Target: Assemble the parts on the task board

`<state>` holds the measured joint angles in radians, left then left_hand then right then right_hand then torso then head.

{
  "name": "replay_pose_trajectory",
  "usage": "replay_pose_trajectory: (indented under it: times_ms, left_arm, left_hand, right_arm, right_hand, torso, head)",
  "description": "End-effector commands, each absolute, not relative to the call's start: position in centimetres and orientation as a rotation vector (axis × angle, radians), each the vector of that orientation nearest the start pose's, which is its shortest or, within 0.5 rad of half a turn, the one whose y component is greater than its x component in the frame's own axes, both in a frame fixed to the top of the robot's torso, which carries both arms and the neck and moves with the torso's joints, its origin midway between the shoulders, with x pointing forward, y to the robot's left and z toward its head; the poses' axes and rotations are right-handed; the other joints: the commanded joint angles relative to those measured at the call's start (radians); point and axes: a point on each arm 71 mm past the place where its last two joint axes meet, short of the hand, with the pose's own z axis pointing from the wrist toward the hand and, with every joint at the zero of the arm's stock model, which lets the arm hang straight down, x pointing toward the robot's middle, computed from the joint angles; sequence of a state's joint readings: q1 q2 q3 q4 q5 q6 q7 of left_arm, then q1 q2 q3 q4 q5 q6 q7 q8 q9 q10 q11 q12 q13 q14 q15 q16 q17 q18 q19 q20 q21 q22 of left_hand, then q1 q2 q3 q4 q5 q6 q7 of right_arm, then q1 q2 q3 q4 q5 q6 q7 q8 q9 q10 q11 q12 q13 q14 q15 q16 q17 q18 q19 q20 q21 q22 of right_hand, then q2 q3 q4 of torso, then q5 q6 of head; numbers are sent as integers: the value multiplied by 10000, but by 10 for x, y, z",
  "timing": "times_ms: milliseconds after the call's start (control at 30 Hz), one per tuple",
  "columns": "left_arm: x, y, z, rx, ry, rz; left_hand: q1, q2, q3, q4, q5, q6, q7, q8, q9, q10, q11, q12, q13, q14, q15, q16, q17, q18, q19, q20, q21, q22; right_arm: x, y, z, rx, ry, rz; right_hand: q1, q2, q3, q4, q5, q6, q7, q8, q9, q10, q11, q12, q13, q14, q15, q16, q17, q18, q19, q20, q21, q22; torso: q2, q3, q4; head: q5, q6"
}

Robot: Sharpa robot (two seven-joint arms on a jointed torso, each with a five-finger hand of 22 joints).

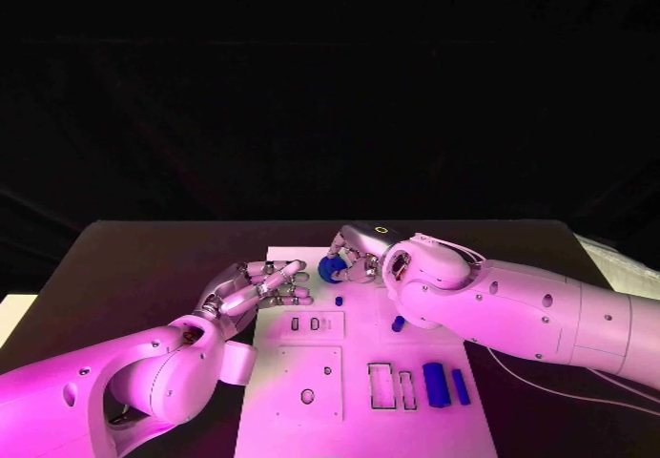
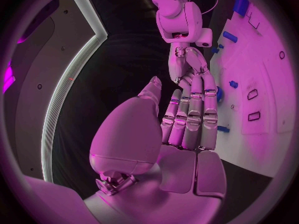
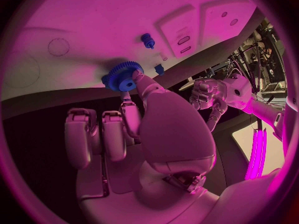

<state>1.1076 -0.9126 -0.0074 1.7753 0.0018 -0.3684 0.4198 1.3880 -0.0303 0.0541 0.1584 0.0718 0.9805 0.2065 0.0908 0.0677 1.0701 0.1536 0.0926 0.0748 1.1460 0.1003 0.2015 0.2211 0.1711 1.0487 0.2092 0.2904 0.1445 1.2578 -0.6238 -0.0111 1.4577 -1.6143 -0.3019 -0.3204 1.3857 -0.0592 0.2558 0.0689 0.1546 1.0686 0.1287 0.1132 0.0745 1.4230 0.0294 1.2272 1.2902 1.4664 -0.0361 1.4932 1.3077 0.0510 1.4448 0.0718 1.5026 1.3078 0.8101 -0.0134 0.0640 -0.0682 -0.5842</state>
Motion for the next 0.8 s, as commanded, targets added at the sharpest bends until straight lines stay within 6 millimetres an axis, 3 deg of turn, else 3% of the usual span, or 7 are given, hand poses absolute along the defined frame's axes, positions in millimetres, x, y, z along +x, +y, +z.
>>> replay_pose_trajectory:
  times_ms: [33,233,333,433,567,800]
  left_arm:
    - [427,171,-183,-11428,14732,-17042]
    - [427,171,-183,-11428,14736,-17044]
    - [427,171,-183,-11429,14736,-17041]
    - [427,171,-183,-11430,14738,-17038]
    - [426,171,-183,-11431,14743,-17039]
    - [426,171,-183,-11436,14742,-17025]
  left_hand:
    - [8,128,-7,-72,-1,8,35,-35,-10,-2,27,-44,-11,78,18,-46,10,95,65,-22,-44,-16]
    - [8,128,-7,-72,-1,8,35,-35,-10,-2,27,-44,-11,78,18,-46,10,95,65,-22,-44,-16]
    - [8,128,-7,-72,-1,8,35,-35,-10,-2,27,-44,-11,78,18,-46,10,95,65,-22,-44,-16]
    - [8,128,-7,-72,-1,8,35,-35,-10,-2,27,-44,-11,78,18,-46,10,95,65,-22,-44,-16]
    - [8,128,-7,-72,-1,8,35,-35,-10,-2,27,-44,-11,78,18,-46,10,95,65,-22,-44,-16]
    - [8,128,-7,-72,-1,8,35,-35,-10,-2,27,-44,-11,78,18,-46,10,95,65,-22,-44,-16]
  right_arm:
    - [507,-113,-150,-2715,15931,5200]
    - [508,-112,-152,-2735,15970,5086]
    - [509,-112,-152,-2704,15920,5084]
    - [509,-111,-152,-2676,15875,5114]
    - [510,-110,-153,-2670,15863,5142]
    - [510,-111,-153,-2659,15907,5119]
  right_hand:
    - [-104,-24,59,0,-10,219,-132,13,17,-86,-9,-91,-230,700,-35,13,813,-108,34,11,29,830]
    - [-310,-123,76,63,-330,-43,-34,-171,-61,-304,70,-537,-550,686,24,-21,753,-96,-18,49,0,767]
    - [-432,-228,67,107,-739,-590,132,-485,-120,-512,209,-957,-856,679,136,-39,727,-83,-73,136,-31,699]
    - [-516,-376,9,163,-1006,-1249,258,-547,-132,-770,316,-1450,-1223,671,245,-57,702,-61,-146,237,-73,605]
    - [-620,-537,-116,292,-1013,-1571,311,-542,-119,-906,386,-1715,-1425,665,297,-68,687,-46,-189,302,-100,549]
    - [-625,-544,-132,324,-1000,-1557,311,-522,-106,-891,390,-1688,-1402,665,305,-69,688,-45,-191,314,-101,548]
  torso:
    - [-1,9,-18]
    - [-8,4,-13]
    - [-11,3,-12]
    - [-7,4,-9]
    - [-7,3,-7]
    - [-7,2,-12]
  head:
    - [17,-11]
    - [12,-14]
    - [16,-5]
    - [18,-4]
    - [3,-6]
    - [-3,-16]
